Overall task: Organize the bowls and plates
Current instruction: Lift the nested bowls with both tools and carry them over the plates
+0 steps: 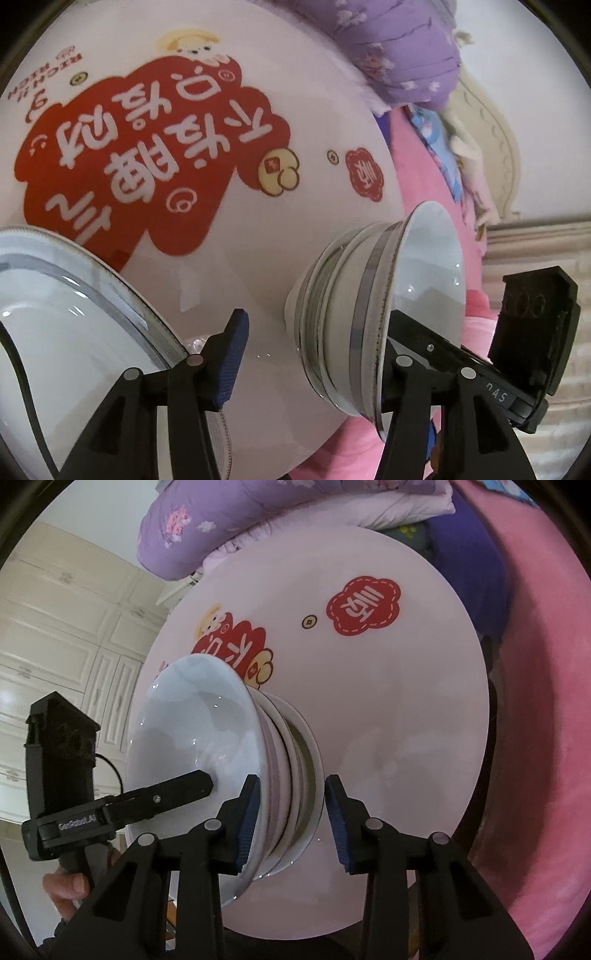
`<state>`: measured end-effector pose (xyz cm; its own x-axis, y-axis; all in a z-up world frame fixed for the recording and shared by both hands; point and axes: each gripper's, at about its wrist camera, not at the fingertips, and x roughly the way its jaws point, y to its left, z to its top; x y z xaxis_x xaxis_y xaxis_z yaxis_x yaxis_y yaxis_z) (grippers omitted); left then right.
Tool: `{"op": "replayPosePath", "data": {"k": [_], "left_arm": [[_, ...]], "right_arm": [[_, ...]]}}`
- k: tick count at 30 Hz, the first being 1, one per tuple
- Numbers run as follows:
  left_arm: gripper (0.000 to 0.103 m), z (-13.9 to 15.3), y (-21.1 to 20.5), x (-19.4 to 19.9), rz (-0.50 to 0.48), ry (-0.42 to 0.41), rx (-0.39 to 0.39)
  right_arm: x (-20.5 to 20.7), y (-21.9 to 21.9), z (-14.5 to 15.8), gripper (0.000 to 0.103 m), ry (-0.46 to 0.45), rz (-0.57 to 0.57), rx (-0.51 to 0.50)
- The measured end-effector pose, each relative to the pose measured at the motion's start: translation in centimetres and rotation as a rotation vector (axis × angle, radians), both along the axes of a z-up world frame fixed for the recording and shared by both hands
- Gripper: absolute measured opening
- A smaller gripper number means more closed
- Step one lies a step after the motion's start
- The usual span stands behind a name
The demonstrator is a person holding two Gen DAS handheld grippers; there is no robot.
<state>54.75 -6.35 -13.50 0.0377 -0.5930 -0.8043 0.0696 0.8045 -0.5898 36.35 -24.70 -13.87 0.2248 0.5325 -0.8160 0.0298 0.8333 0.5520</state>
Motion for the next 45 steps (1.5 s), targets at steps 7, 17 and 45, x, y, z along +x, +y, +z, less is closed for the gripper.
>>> {"op": "replayPosePath", "data": {"k": [7,17,45], "left_arm": [[0.038,0.7,-1.7,-0.8,-0.027,-0.046,0.026],[0.038,2.7,0.6,-1.8,0.023,-0.057,0.005],[0.039,11.0,21.2,-11.0,0.241,-0.107,0.089]], "right_arm": [[-0.2,0.5,0.2,0.038,-0.021,-0.007,-0.035],[0.1,1.8,2.4,0.036,-0.048,0.000,-0.039],[-1.8,20.0,5.8,0.035,-0.081,0.355,0.008]]}}
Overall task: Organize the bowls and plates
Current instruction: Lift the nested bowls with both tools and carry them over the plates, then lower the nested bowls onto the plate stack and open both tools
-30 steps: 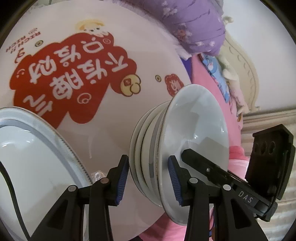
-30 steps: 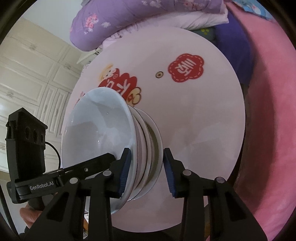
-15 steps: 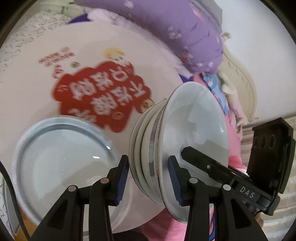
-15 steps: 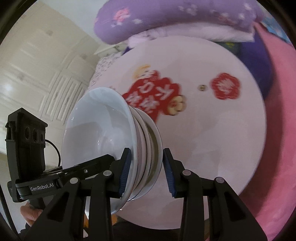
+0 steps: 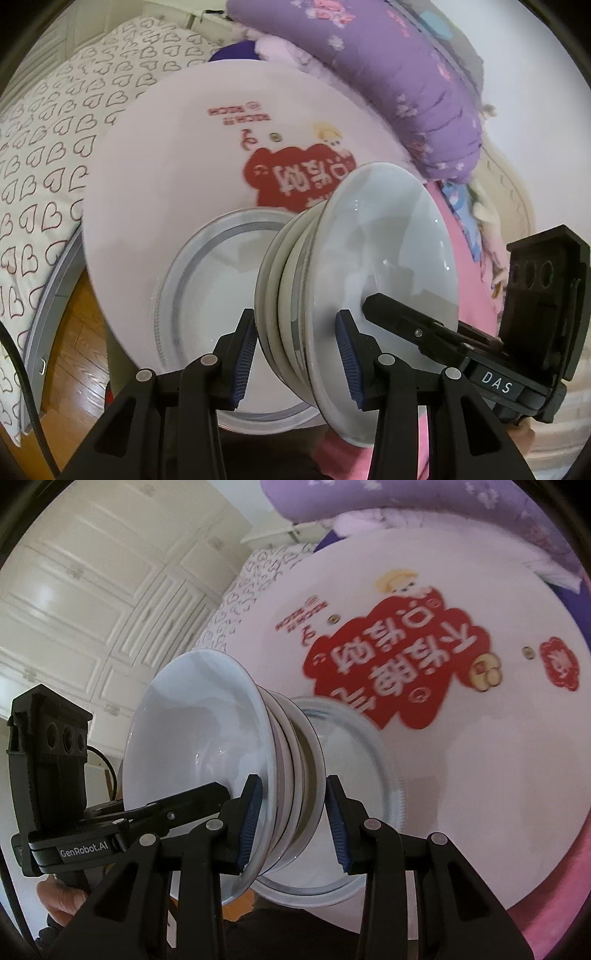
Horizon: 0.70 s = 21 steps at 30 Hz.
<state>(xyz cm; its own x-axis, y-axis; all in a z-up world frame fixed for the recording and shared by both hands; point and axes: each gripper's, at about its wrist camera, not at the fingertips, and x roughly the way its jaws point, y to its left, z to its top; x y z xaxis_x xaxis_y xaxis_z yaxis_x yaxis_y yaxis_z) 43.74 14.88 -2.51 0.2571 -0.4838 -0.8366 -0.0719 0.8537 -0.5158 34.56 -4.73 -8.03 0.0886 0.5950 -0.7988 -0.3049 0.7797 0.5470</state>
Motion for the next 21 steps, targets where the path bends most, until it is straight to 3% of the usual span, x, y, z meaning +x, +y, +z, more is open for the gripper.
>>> {"op": "replayPosePath", "data": {"k": [5,21], "left_arm": [[0.039,-0.2,1.2,-1.4,0.010,0.017,-0.001],[0.037,-3.3,-0.9,-0.8,-0.006,0.043,-0.001]], "right_arm": [[-0.7,1.0,-0.8,0.035,0.015,0.019,-0.014],[-0.9,0.5,-2.9,0.035,0.048,0.004,-0.049]]}}
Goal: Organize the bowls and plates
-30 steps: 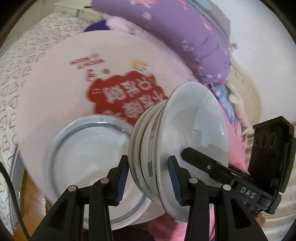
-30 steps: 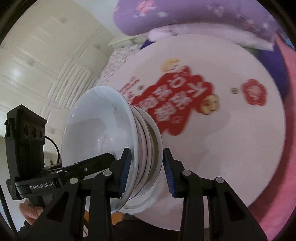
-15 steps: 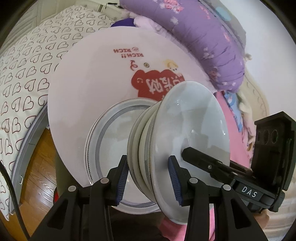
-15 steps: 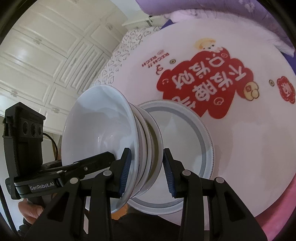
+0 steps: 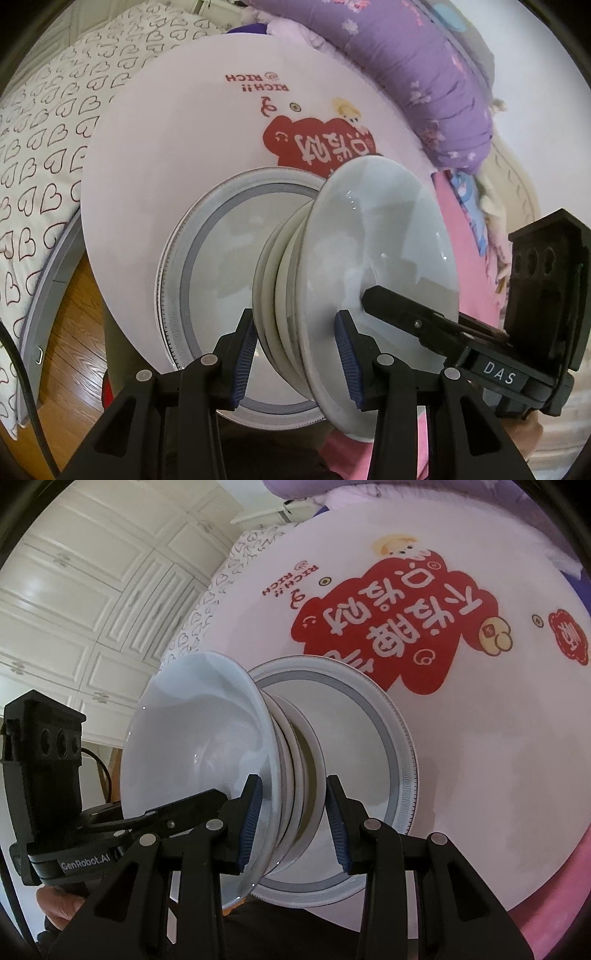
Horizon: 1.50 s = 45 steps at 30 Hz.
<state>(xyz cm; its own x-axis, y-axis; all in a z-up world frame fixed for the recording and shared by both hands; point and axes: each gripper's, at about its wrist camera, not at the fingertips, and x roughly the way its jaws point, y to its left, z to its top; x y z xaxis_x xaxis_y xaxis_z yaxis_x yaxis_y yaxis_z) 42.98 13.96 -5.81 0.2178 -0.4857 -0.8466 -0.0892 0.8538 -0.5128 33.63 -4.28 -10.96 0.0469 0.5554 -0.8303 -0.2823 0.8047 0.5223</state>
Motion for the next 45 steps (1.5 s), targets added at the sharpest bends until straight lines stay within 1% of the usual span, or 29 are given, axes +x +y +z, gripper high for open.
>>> {"op": "replayPosePath", "data": {"k": [4,8,10,11,12,13,14,15,18,19,22,24,25,26,27,29,31,33,36,38,42,45], "left_arm": [[0.037,-0.1,-0.4,0.0,-0.005,-0.009,0.010],[0.038,0.0,-0.8,-0.3,-0.008,-0.017,0.027],[0.046,0.3,-0.9,-0.6,-0.015,-0.036,0.039],[0.053,0.6,-1.0,-0.7,-0.019,-0.053,0.056],[0.062,1.0,-1.0,-1.0,-0.016,-0.074,0.073],[0.068,1.4,-0.8,-1.2,-0.004,-0.095,0.085],[0.070,1.9,-0.7,-1.5,0.006,-0.119,0.111],[0.073,2.3,-0.5,-1.7,0.017,-0.146,0.137],[0.089,3.7,0.1,-3.1,0.065,-0.226,0.211],[0.092,4.2,0.3,-3.6,0.080,-0.254,0.230],[0.096,5.9,0.7,-5.7,0.129,-0.348,0.292],[0.096,7.0,0.6,-7.3,0.147,-0.422,0.332],[0.096,7.6,0.2,-8.3,0.150,-0.466,0.369],[0.096,8.4,-0.3,-9.6,0.154,-0.521,0.423],[0.097,8.7,-0.8,-10.6,0.155,-0.551,0.448],[0.101,9.7,-1.7,-12.8,0.156,-0.619,0.485],[0.102,10.6,-2.4,-15.2,0.163,-0.680,0.503],[0.102,11.2,-3.0,-17.6,0.173,-0.729,0.506],[0.102,11.7,-2.9,-20.5,0.197,-0.785,0.499],[0.102,11.9,-2.9,-22.4,0.204,-0.807,0.489],[0.102,10.9,-2.5,-26.8,0.209,-0.854,0.501],[0.102,10.1,-2.5,-29.3,0.227,-0.870,0.500]], "right_arm": [[0.0,-0.2,-0.2,0.036,0.009,-0.004,0.003],[0.0,-0.3,-0.3,0.037,0.007,-0.011,0.021],[-0.2,-0.4,-0.2,0.038,-0.008,-0.016,0.026],[-0.2,-0.5,0.0,0.051,-0.013,-0.024,0.036],[-0.3,-1.0,0.1,0.073,-0.019,-0.049,0.052],[-0.2,-1.5,0.3,0.082,-0.033,-0.082,0.048],[-0.2,-2.0,0.6,0.098,-0.049,-0.105,0.059],[-0.2,-2.4,0.8,0.103,-0.061,-0.120,0.077],[-0.4,-3.9,1.7,0.103,-0.100,-0.173,0.102],[-0.6,-4.3,2.2,0.103,-0.123,-0.186,0.105],[-1.5,-5.7,3.7,0.103,-0.184,-0.229,0.109],[-2.4,-6.3,4.9,0.103,-0.225,-0.244,0.118],[-3.0,-6.6,5.5,0.103,-0.251,-0.250,0.118],[-3.9,-6.9,6.2,0.103,-0.282,-0.257,0.114],[-4.7,-7.1,6.7,0.103,-0.309,-0.264,0.108],[-6.9,-7.4,8.1,0.103,-0.382,-0.267,0.094],[-9.3,-7.6,9.3,0.103,-0.462,-0.264,0.078],[-11.6,-7.7,10.1,0.103,-0.533,-0.267,0.055],[-14.1,-8.0,10.7,0.103,-0.608,-0.276,0.016],[-15.6,-8.2,11.0,0.103,-0.654,-0.286,-0.010],[-19.0,-8.1,12.0,0.103,-0.760,-0.284,-0.077],[-21.1,-8.2,12.6,0.103,-0.813,-0.296,-0.082]]}}
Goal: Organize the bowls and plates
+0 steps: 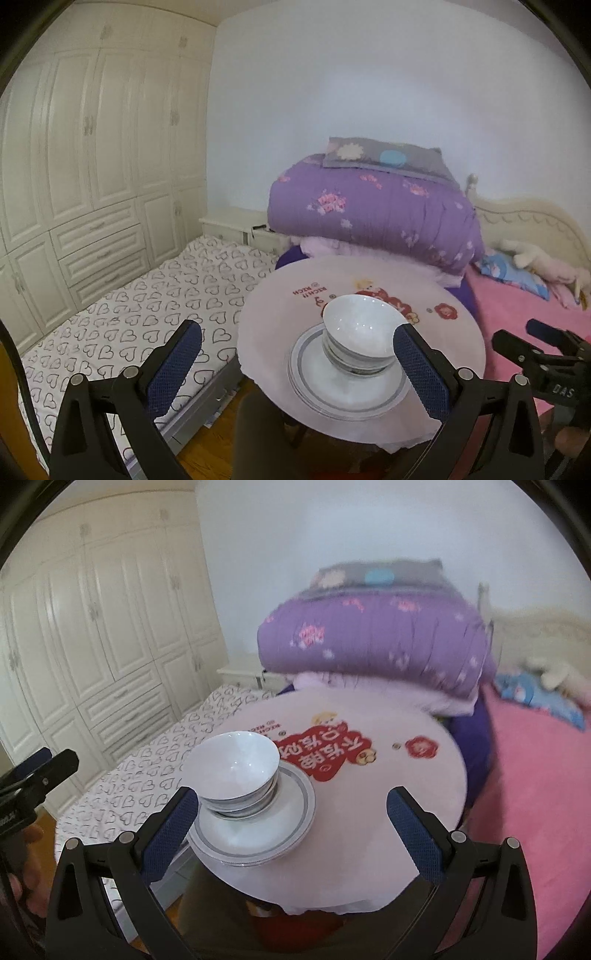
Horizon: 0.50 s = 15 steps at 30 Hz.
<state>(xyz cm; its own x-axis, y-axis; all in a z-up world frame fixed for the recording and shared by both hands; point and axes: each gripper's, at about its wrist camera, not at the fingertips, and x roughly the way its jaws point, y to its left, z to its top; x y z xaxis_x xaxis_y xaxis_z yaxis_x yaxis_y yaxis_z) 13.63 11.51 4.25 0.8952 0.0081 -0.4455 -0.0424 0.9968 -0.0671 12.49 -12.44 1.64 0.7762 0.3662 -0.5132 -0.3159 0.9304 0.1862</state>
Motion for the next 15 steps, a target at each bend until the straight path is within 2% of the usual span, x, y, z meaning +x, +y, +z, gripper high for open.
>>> {"op": "replayPosePath", "data": {"k": [4,9,15], "left_arm": [[0.102,-0.6,0.0,-4.0,0.007,-0.029,-0.020],[0.102,-1.1,-0.7,-8.2,0.025,-0.085,0.015],[0.102,-2.4,-1.7,-10.9,0.013,-0.111,0.016]], "right_arm": [[-2.9,0.0,0.6,0.103,-0.059,-0.021,0.011],[-5.1,0.9,0.7,0.103,-0.099,-0.005,0.002],[-6.2,1.4,0.6,0.103,-0.127,-0.014,-0.006]]}}
